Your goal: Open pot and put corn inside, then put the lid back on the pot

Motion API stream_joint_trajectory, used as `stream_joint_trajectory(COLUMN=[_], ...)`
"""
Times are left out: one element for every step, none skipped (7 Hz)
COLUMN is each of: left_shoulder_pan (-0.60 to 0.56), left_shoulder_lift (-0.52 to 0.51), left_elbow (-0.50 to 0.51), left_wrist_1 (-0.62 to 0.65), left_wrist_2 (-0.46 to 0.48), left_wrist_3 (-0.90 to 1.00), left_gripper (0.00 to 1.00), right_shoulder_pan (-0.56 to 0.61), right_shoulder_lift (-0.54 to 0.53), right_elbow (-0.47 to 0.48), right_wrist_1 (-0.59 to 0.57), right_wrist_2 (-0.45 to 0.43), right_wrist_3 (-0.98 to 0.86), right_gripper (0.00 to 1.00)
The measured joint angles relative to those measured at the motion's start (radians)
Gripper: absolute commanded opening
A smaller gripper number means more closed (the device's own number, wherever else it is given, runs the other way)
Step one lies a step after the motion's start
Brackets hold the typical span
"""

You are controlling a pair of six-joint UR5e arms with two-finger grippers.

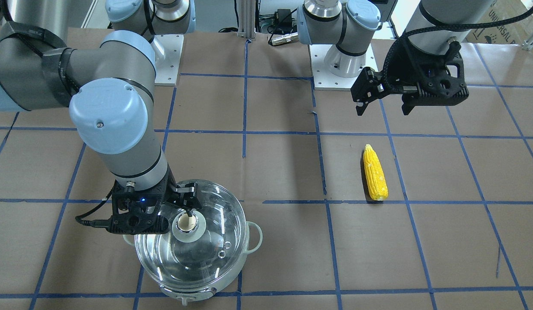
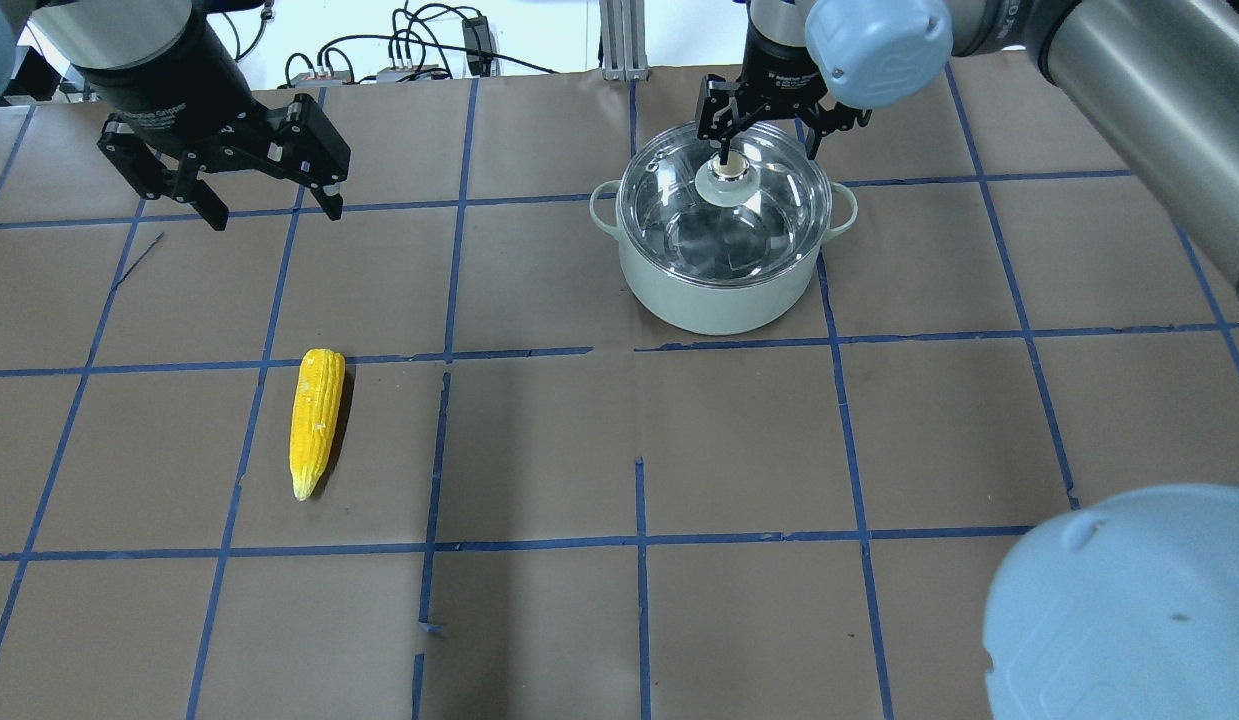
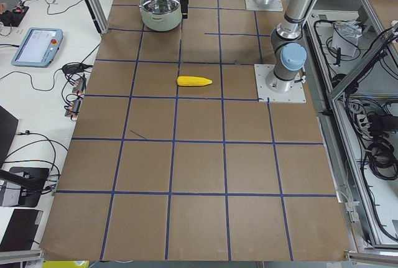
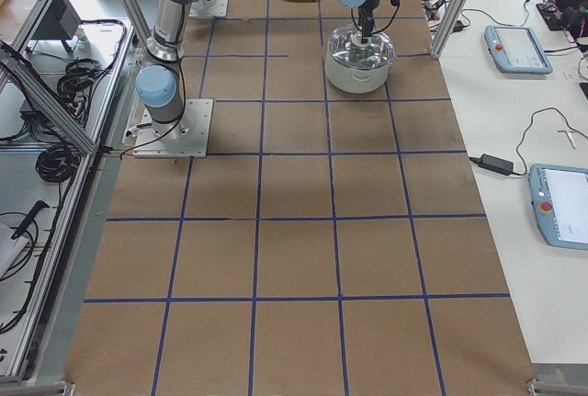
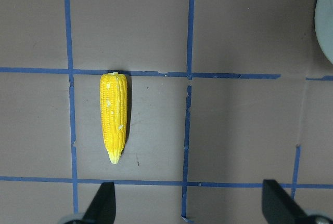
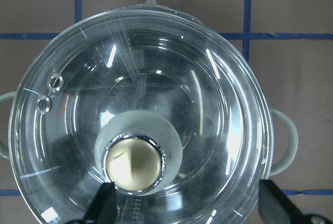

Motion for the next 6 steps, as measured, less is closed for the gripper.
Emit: stream_joint_trajectory(left_shoulder_pan=[0.000,0.002,0.010,0.032,0.070,0.111], left_shoulder_lift=[-0.001,0.000,0.000,-0.003,-0.009,-0.014], left_elbow=[-0.005,-0.010,-0.015,-0.019,-0.029,-0.051], left_wrist_1=[0.000,-0.002,-0.012,-0.027,-0.040,-0.043], left_wrist_2=[0.000,0.002,0.003,0.004,0.004,0.002], left_wrist_3=[0.002,0.006,0.011,0.017,0.042,0.090], left_gripper=[1.00,1.00,1.00,1.00,1.00,1.00], right_shoulder_pan=[0.000,0.001,0.001,0.001,0.002,0.002], right_shoulder_lift=[-0.009,-0.012,-0.013,-0.011,-0.010,-0.008], right_elbow=[0.037,0.053,0.058,0.058,0.058,0.058], right_wrist_1=[-0.049,-0.077,-0.090,-0.099,-0.108,-0.114], right_wrist_2=[0.004,0.006,0.007,0.007,0.006,0.006], right_wrist_3=[0.032,0.059,0.071,0.080,0.092,0.101], right_gripper=[0.95,0.95,0.95,0.95,0.95,0.95])
